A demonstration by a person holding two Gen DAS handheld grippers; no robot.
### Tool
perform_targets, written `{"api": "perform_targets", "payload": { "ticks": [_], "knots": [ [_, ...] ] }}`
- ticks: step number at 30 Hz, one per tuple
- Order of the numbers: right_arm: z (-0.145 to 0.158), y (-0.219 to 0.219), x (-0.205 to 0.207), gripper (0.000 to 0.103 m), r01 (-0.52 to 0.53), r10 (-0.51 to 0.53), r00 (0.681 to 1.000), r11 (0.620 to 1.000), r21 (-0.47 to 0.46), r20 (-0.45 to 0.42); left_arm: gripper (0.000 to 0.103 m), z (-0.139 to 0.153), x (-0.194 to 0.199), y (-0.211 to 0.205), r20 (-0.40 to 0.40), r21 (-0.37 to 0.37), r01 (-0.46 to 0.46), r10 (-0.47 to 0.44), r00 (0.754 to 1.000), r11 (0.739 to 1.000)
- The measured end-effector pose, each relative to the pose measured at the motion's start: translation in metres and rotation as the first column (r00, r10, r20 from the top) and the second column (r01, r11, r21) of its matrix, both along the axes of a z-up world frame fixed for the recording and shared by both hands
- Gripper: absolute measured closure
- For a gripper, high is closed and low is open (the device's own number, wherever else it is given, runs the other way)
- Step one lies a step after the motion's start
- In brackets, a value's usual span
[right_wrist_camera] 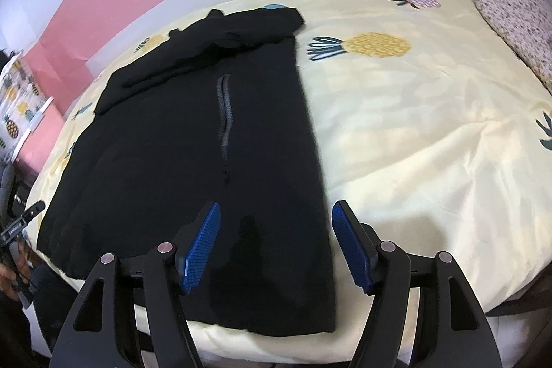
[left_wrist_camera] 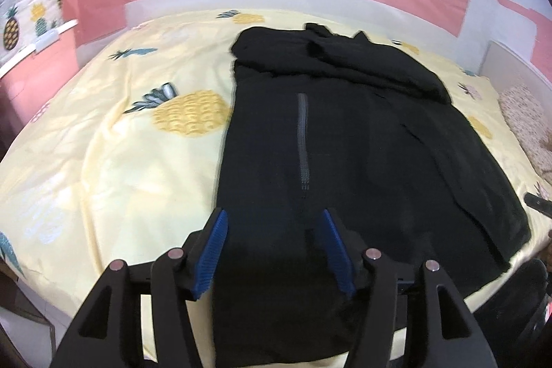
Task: Fold large clothes
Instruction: 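Release the coat and raise both grippers away from it, then grasp the coat hem with both grippers and lift it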
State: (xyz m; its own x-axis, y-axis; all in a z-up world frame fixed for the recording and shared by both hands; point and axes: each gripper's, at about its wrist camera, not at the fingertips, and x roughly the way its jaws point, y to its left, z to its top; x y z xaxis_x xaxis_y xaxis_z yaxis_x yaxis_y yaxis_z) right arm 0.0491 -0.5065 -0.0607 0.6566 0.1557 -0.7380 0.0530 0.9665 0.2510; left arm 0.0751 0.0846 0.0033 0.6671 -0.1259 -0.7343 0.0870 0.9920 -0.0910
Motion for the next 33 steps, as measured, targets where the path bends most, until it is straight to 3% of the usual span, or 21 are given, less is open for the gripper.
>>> {"api": "perform_targets", "payload": {
  "ticks": [10, 24, 26, 29, 30, 33],
  "knots": [
    [-0.028, -0.024, 0.007, 0.035, 0.037, -0.018, 0.993, 0.986, 0.163, -0.116, 0.044, -0.036, 0.005, 0.025, -0.128, -0.126, -0.037, 0.021, 0.992, 0.991],
    [-0.036, -0.016, 0.0, 0.036, -0.05, 0.107, 0.978, 0.952, 0.3, -0.179, 0.044, -0.047, -0.025, 0.03, -0.172, -0.285, -0.023, -0.028, 0.985, 0.958],
    [-0.036, -0.015, 0.002, 0.042, -0.058, 0.117, 0.976, 0.951, 0.303, -0.183, 0.044, -0.048, -0.029, 0.03, -0.176, -0.299, -0.018, -0.037, 0.984, 0.954],
    [-0.04, -0.02, 0.004, 0.064, -0.042, 0.113, 0.976, 0.938, 0.345, -0.188, 0.051, -0.048, -0.029, 0.032, -0.184, -0.299, -0.021, -0.036, 0.982, 0.954],
    [-0.041, -0.02, 0.004, 0.071, -0.047, 0.121, 0.976, 0.93, 0.366, -0.182, 0.059, -0.047, -0.028, 0.031, -0.185, -0.299, -0.019, -0.038, 0.982, 0.954],
    [-0.038, -0.016, 0.002, 0.079, -0.056, 0.123, 0.98, 0.926, 0.375, -0.158, 0.077, -0.043, -0.028, 0.031, -0.177, -0.315, -0.007, -0.051, 0.983, 0.949]
  ]
}}
